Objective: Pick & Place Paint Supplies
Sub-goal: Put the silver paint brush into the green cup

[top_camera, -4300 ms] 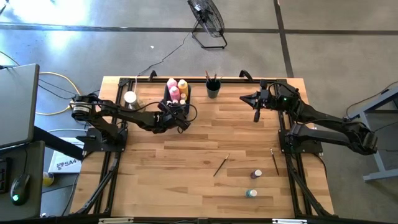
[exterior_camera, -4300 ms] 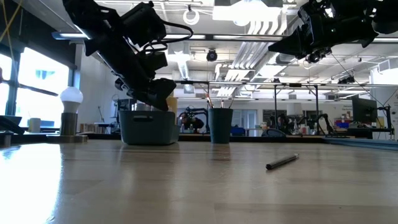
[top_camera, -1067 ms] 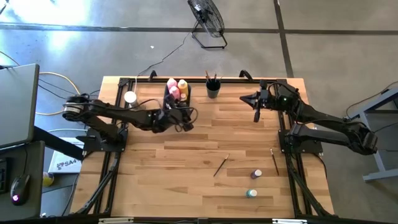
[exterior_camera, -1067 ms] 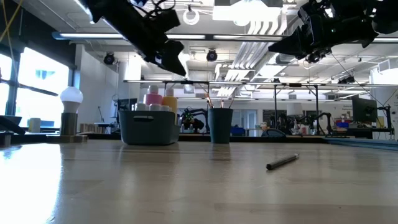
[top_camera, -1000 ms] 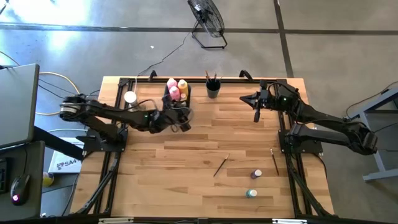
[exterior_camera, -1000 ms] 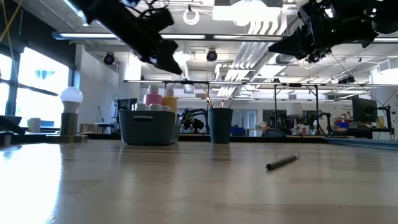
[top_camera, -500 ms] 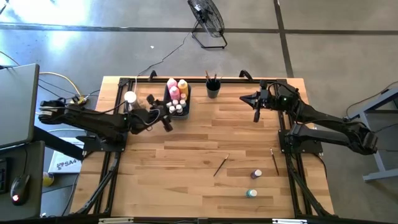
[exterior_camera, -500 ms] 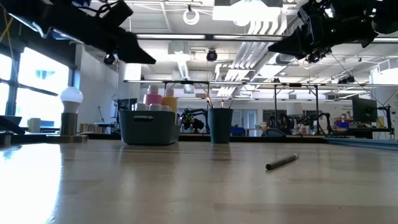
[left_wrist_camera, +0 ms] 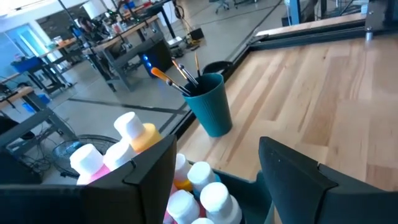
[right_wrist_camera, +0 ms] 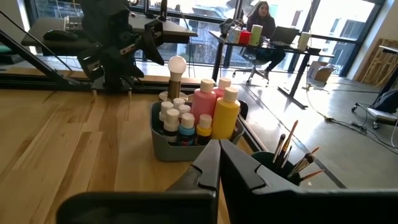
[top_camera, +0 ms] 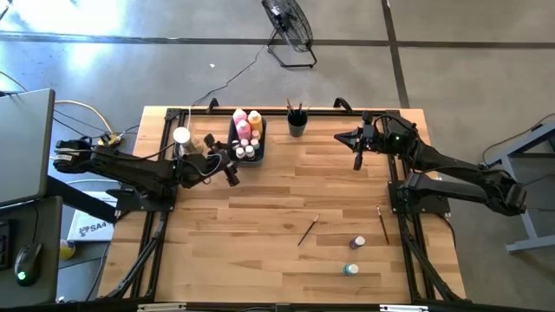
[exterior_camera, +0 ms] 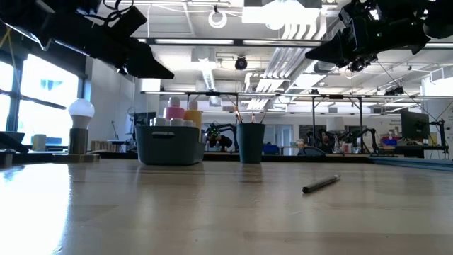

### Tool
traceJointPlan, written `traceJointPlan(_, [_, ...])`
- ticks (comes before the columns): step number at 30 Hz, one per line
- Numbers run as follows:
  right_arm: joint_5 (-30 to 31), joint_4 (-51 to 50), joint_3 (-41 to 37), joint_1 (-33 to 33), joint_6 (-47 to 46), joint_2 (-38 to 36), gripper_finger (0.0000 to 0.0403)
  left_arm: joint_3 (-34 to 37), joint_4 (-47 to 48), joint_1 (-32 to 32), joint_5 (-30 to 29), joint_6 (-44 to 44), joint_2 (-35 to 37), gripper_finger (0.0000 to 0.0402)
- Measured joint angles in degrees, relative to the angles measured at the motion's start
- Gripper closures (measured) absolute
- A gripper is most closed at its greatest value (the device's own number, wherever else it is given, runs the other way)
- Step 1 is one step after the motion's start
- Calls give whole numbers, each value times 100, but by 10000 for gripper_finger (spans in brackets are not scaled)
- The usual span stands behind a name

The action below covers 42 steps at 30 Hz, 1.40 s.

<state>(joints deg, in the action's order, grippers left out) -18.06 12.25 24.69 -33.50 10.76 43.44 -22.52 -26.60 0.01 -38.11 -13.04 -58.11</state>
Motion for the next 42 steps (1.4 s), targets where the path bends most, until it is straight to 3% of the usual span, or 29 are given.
traceJointPlan(42, [9, -2, 0, 0, 0, 0, 401, 0, 12, 0, -21, 91, -2, 178])
